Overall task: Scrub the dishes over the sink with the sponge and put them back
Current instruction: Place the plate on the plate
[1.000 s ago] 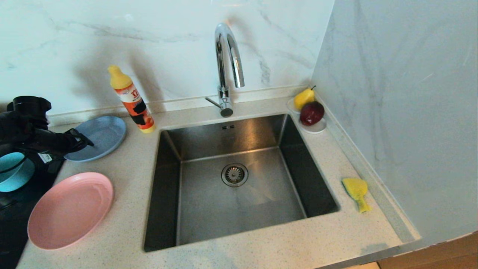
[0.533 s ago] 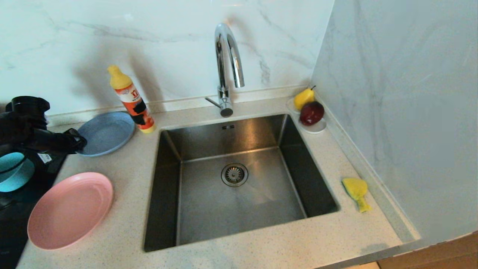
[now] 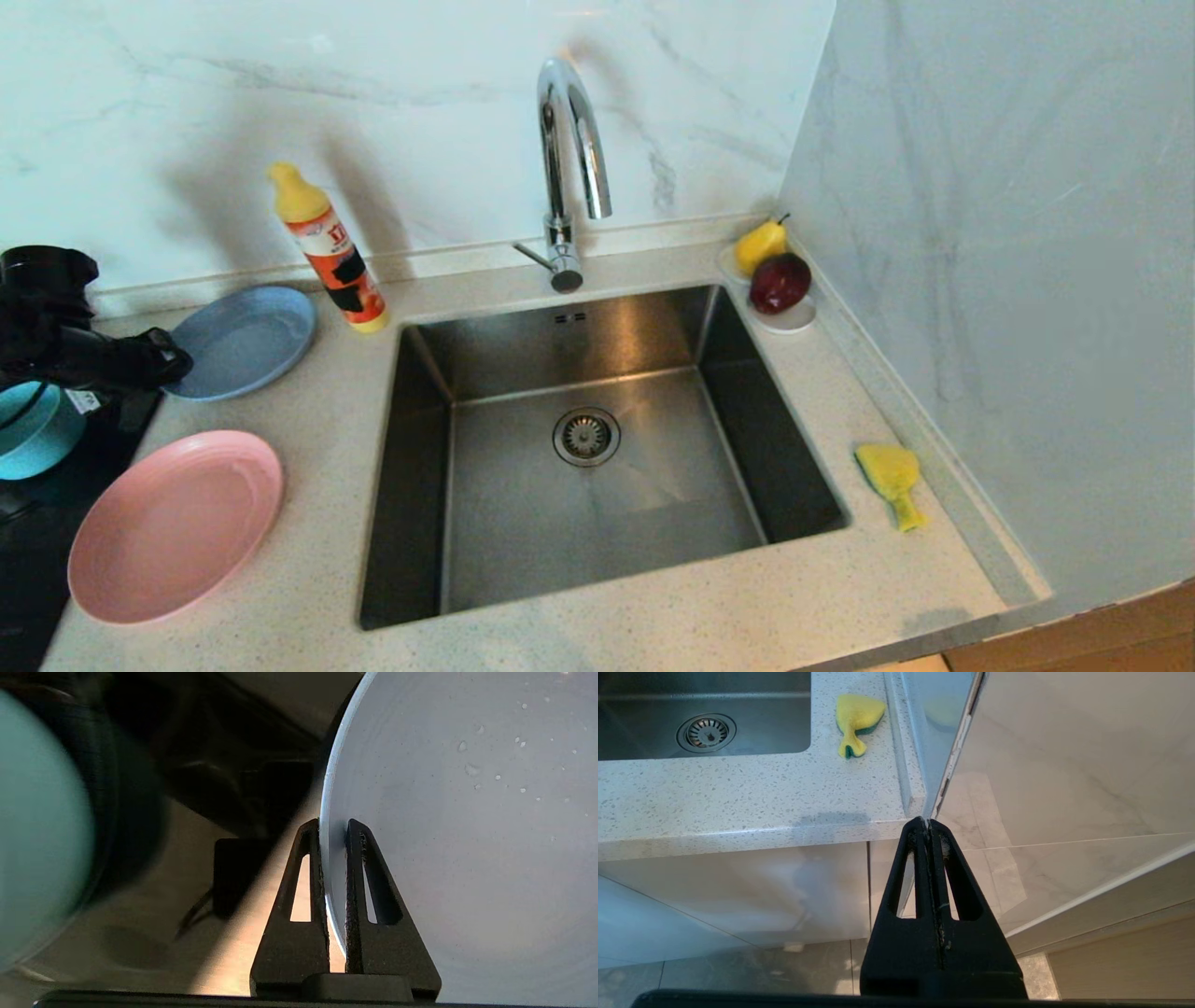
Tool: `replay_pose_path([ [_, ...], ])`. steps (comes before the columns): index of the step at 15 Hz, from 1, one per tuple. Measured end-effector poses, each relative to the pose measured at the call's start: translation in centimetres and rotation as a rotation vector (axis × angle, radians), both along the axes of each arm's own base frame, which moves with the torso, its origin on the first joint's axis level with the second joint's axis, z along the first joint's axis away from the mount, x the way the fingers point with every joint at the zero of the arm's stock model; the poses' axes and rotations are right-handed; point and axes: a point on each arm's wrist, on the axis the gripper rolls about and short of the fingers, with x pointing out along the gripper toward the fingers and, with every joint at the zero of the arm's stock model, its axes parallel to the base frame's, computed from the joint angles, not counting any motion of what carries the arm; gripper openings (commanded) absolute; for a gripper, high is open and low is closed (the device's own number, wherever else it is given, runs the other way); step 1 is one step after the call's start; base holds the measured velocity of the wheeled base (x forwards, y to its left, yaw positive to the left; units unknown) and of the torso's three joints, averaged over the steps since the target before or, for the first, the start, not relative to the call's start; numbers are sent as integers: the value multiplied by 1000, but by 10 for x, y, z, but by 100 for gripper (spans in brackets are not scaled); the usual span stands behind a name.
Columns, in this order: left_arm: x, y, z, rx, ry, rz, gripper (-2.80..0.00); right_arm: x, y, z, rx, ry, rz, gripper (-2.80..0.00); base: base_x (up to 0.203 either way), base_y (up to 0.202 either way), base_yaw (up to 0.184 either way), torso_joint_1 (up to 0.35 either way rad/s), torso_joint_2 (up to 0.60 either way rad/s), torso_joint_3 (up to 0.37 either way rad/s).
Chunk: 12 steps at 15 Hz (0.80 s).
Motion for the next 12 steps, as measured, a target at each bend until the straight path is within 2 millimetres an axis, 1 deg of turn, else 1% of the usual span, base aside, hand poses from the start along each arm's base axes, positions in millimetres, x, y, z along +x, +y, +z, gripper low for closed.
replay_pose_path([
  [3,-7,5,11,9,-28,18,-280,0,0,0,0,0,0,-280,0,0,0,0,0,0],
  [5,-13,4,27,19,-62,23,-280,0,0,0,0,0,0,-280,0,0,0,0,0,0],
  [9,-29,-6,66,55,-143,23,-280,0,0,0,0,0,0,-280,0,0,0,0,0,0],
  [12,-42,-15,92,86,-186,21,-280,0,0,0,0,0,0,-280,0,0,0,0,0,0],
])
